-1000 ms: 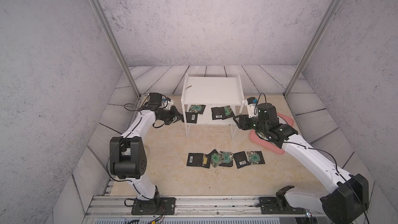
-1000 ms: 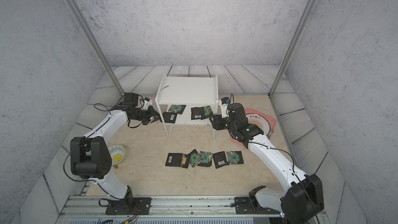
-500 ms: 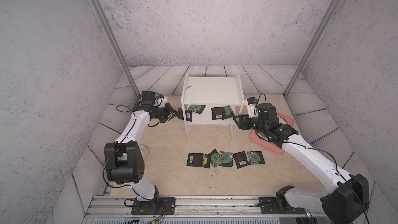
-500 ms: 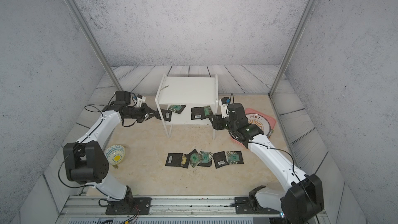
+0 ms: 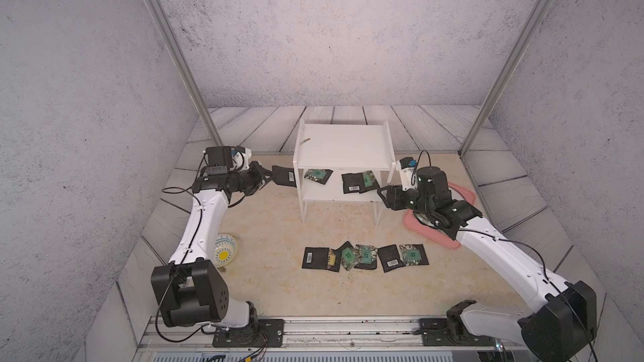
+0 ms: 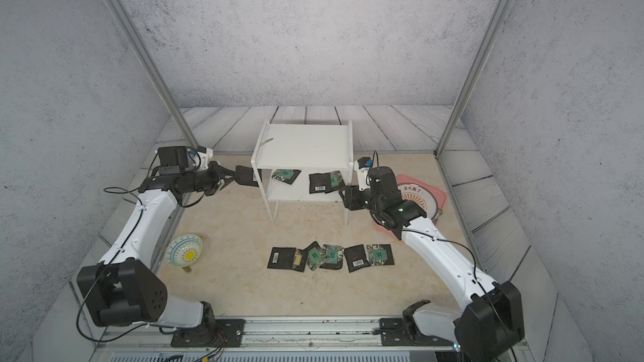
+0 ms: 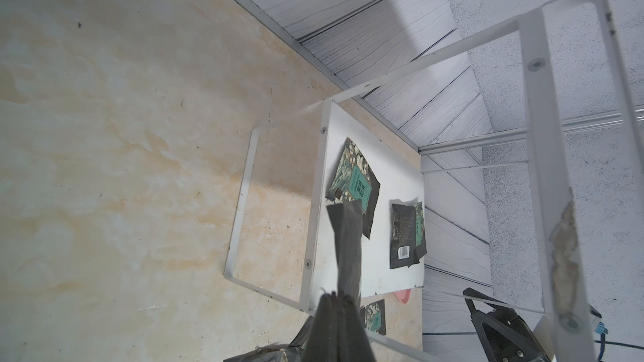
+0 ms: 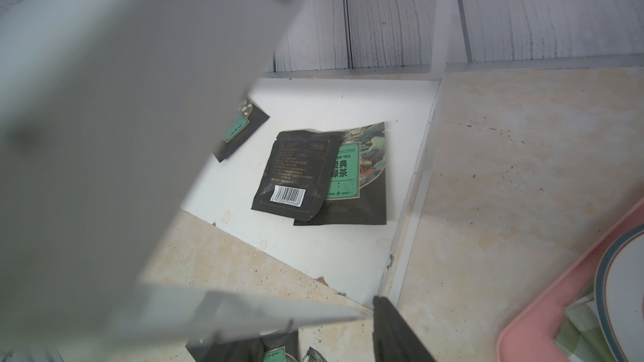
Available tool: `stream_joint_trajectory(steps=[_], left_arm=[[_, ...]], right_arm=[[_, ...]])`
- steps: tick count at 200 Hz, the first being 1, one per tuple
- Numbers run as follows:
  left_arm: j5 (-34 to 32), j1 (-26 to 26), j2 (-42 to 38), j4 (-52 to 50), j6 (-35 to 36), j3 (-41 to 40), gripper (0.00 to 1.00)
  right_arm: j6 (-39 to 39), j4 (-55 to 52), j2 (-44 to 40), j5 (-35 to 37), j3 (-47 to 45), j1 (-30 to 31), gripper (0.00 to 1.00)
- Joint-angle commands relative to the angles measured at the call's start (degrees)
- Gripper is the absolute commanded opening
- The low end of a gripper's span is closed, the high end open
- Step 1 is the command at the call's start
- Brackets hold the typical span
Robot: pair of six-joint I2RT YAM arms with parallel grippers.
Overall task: Remove the tea bags from the shelf
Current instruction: Pick up the tea bag from the shelf, then place the tea bag at the center of the board.
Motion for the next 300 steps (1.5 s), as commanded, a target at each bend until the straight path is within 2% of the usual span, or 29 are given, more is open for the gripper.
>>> stream_joint_trajectory(steps=[1,82,115,160,231,300], left_arm=[[-1.96,0.63,-3.26,-0.48,-0.52,-2.59,0.0],[-4.26,0.59,-15.09,-5.7,1.16,-14.93,0.0],[-1.07,0.49,-18.66,-5.12,-0.68,-22.52,0.0],[-1.64,-2.35,-22.24,-5.33,-1.6,-30.5,0.0],[-2.02,-7.75,-22.13,1.27,-6.91,-40.71,0.0],[-3.43,-10.62,-16.05,5.53,-6.33,-43.16,0.0]], right_arm=[[0.38,-0.18,-1.38,-0.21,-0.22,0.22,0.55],[0.65,-0.49,-1.9,-0.31,-0.13,0.22,0.55],[0.77,-0.27,-1.83,-0.53,-0.22,0.22,0.56],[0.71,-0.48,-2.34,-0.31,-0.22,0.22,0.58],[0.5,-0.54,-3.13,-0.23,-0.39,0.22,0.62],[0.15,-0.58,-4.29,0.47,-1.01,0.21,0.62]])
